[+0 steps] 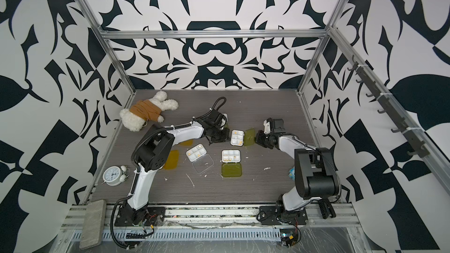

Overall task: Close pillboxes
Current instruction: Close the lid on the pillbox.

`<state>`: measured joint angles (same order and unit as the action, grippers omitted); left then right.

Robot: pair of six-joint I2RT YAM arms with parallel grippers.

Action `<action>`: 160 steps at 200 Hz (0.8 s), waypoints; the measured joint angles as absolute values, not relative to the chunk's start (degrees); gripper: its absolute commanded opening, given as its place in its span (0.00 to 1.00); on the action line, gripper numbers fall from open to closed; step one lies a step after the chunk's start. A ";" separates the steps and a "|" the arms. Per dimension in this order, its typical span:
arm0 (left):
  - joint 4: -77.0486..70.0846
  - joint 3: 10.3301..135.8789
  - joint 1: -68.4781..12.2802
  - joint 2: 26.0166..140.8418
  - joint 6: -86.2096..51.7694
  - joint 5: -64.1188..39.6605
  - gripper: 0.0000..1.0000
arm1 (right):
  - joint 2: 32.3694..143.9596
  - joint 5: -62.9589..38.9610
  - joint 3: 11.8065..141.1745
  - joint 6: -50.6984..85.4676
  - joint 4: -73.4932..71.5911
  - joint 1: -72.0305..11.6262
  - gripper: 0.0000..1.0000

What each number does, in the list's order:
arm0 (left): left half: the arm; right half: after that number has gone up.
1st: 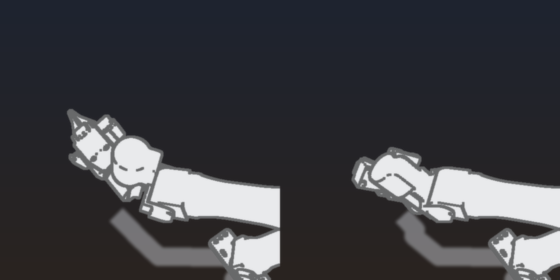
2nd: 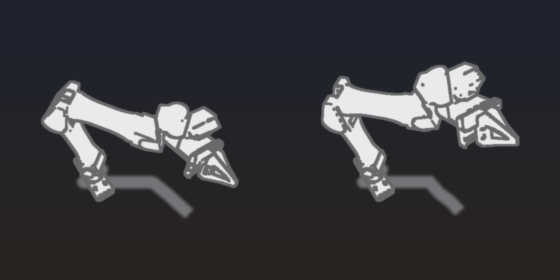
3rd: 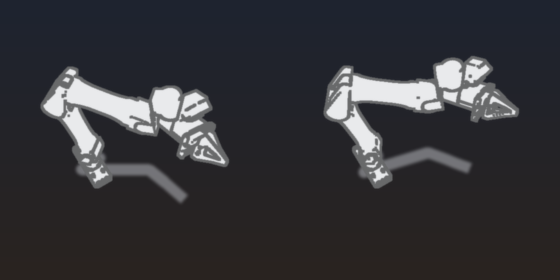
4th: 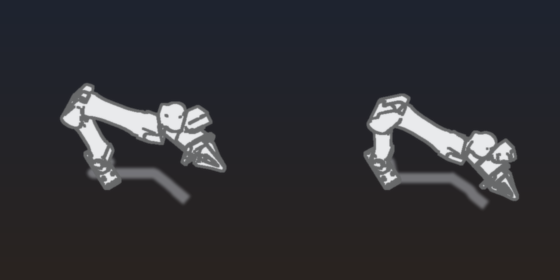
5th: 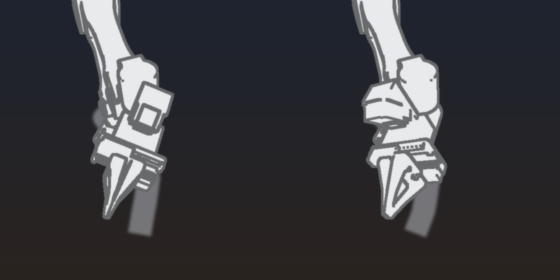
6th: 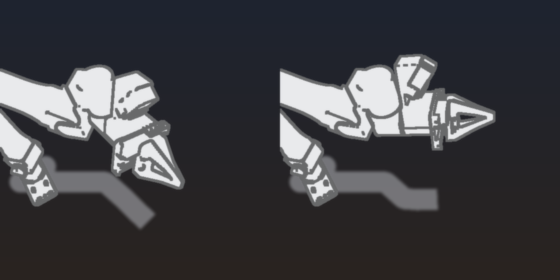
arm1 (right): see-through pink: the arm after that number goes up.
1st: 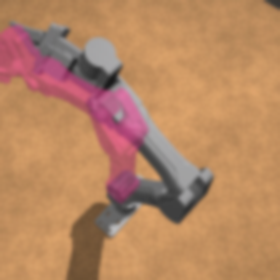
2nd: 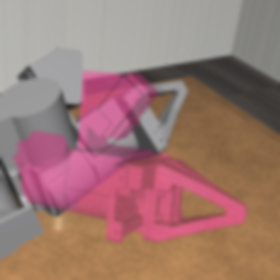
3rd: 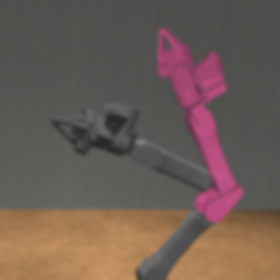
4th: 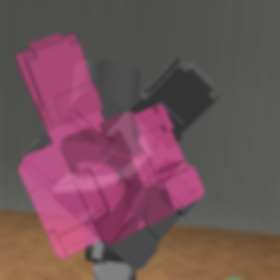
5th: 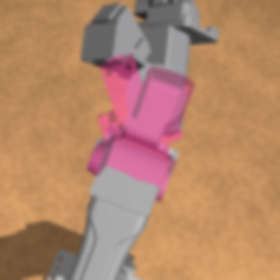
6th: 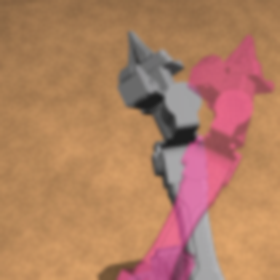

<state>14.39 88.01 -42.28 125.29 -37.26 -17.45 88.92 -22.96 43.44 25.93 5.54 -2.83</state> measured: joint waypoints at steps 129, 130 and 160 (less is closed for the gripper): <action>14.35 88.27 -42.28 125.32 -37.23 -17.82 0.00 | 87.72 -21.65 46.94 25.96 8.10 -5.28 0.19; 14.35 88.27 -42.28 125.32 -37.23 -17.82 0.00 | 87.72 -21.61 46.98 25.96 8.12 -5.34 0.19; 14.33 88.18 -42.28 125.32 -37.23 -17.82 0.00 | 87.72 -21.10 47.62 25.93 8.80 -6.52 0.19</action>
<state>14.33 88.18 -42.28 125.32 -37.23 -17.82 87.72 -21.10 47.62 25.93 8.80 -6.52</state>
